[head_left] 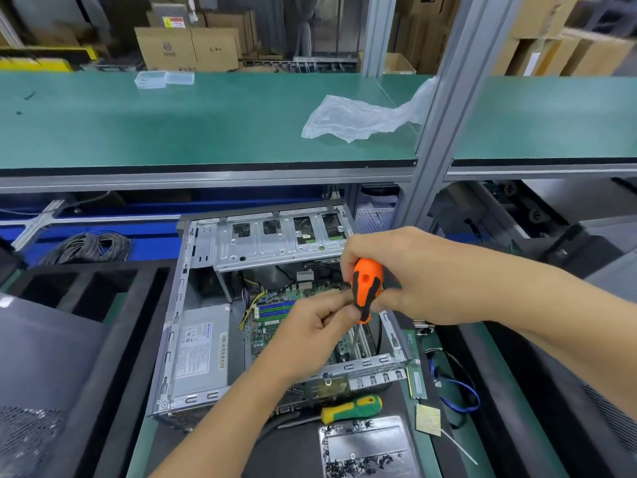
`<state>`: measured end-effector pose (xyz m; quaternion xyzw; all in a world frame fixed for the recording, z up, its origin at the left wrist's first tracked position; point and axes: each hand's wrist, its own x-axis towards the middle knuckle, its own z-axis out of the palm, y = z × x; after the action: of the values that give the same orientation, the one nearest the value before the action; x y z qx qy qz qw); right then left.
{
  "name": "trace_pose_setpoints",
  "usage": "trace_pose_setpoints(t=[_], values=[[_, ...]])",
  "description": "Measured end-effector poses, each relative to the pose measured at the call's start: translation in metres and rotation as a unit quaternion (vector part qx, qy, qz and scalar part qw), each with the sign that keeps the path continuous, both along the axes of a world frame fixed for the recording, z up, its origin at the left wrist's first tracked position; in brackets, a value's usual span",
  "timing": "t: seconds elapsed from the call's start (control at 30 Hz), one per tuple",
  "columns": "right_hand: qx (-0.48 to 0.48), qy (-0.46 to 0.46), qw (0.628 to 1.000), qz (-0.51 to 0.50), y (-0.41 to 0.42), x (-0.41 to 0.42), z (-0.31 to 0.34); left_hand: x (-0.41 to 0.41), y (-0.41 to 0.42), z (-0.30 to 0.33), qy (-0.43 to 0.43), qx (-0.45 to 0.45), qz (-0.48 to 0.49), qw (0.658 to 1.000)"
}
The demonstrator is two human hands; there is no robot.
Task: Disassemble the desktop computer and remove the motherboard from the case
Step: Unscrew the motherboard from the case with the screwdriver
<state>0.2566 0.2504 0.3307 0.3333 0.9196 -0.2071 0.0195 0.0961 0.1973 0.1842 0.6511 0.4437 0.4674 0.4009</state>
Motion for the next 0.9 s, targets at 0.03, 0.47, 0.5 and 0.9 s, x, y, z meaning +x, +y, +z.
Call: trace_pose_setpoints(t=[0.03, 0.47, 0.5, 0.9], values=[[-0.005, -0.005, 1.000, 0.003, 0.000, 0.001, 0.000, 0.000, 0.001, 0.002, 0.009, 0.003, -0.004, 1.000], [0.129, -0.017, 0.991, 0.031, -0.007, -0.005, 0.002, 0.005, -0.005, 0.005, 0.007, 0.016, 0.108, 0.994], [0.113, -0.018, 0.993, 0.036, -0.007, -0.005, 0.004, 0.005, -0.007, 0.006, 0.015, 0.020, 0.092, 0.995], [0.190, -0.130, 0.973, -0.017, -0.010, -0.012, 0.004, 0.018, -0.004, 0.002, 0.040, 0.006, 0.176, 0.984]])
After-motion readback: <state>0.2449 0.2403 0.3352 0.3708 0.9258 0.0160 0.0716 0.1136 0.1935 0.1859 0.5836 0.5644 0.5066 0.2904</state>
